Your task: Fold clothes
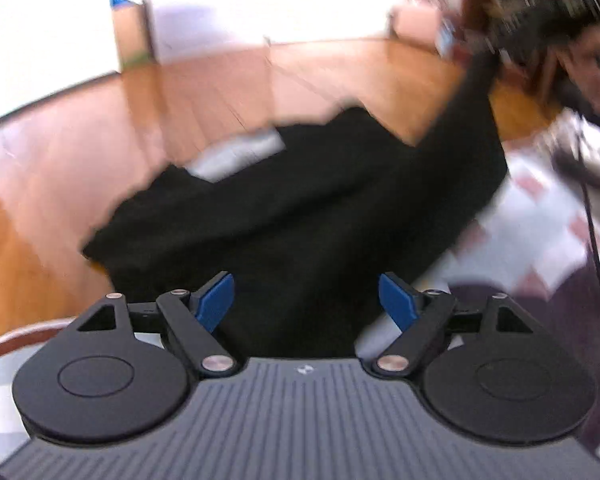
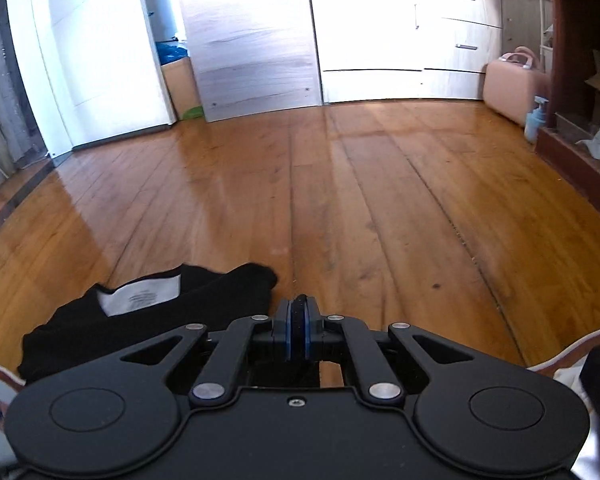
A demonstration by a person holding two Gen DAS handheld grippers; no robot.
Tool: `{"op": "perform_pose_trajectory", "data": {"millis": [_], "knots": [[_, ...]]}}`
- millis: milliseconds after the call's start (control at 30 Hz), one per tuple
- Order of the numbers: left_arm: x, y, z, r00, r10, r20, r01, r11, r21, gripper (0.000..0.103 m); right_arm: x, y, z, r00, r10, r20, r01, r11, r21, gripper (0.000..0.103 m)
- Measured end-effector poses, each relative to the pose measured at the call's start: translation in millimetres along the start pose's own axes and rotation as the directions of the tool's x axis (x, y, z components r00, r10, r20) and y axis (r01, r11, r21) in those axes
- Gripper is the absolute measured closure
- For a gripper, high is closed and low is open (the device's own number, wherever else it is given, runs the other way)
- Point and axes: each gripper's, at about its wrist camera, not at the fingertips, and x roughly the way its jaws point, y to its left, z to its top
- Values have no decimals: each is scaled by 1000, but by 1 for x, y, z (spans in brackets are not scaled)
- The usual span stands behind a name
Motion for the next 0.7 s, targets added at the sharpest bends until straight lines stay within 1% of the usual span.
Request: {"op": "perform_pose_trajectory", "data": {"millis": [33, 67, 133, 200, 233, 267, 300, 333, 433, 500, 567, 633, 700], "knots": [[5, -4, -1, 1000, -11, -25, 12, 1000, 19, 23, 2, 0, 0, 1000, -15, -1, 15, 1000, -11, 96], [9, -7, -4, 999, -5, -47, 7, 999, 38, 23, 5, 0, -1, 1000, -26, -3, 26, 1000, -17, 96], [14, -9, -11, 995, 48, -84, -41, 996, 78, 22, 10, 0, -4, 999, -39, -9, 39, 999, -23, 96], [20, -12, -19, 988, 102, -118, -88, 989, 119, 22, 15, 0, -8, 999, -52, -16, 52, 998, -27, 96], [20, -10, -21, 986, 113, -122, -98, 988, 121, 26, 18, 0, -10, 998, -57, -20, 56, 998, -28, 96], [17, -5, -20, 988, 104, -113, -93, 991, 101, 37, 21, -1, -12, 998, -62, -26, 61, 998, -29, 96], [13, 1, -19, 990, 95, -103, -87, 993, 80, 78, 24, -3, -14, 997, -67, -32, 66, 997, -26, 96], [10, 7, -18, 992, 86, -92, -81, 995, 60, 88, 27, -4, -15, 997, -71, -42, 70, 997, -20, 96], [-1, 25, -16, 996, 61, -61, -61, 998, 0, 89, 35, -9, -16, 991, -81, -107, 85, 996, 33, 96], [-9, 38, -14, 998, 50, -29, -51, 998, -48, 89, 35, -10, -15, 991, -67, -112, 73, 996, 48, 96], [-18, 55, -12, 998, 55, 17, -53, 991, -124, 89, 32, -10, -13, 994, -45, -104, 52, 997, 64, 96], [-20, 67, -12, 996, 80, 41, -72, 983, -171, 89, 26, -11, -11, 996, -6, -91, 14, 996, 86, 96], [-25, 74, -10, 989, 133, 58, -119, 972, -201, 89, 21, -8, -11, 996, 40, -81, -33, 996, 82, 96]]}}
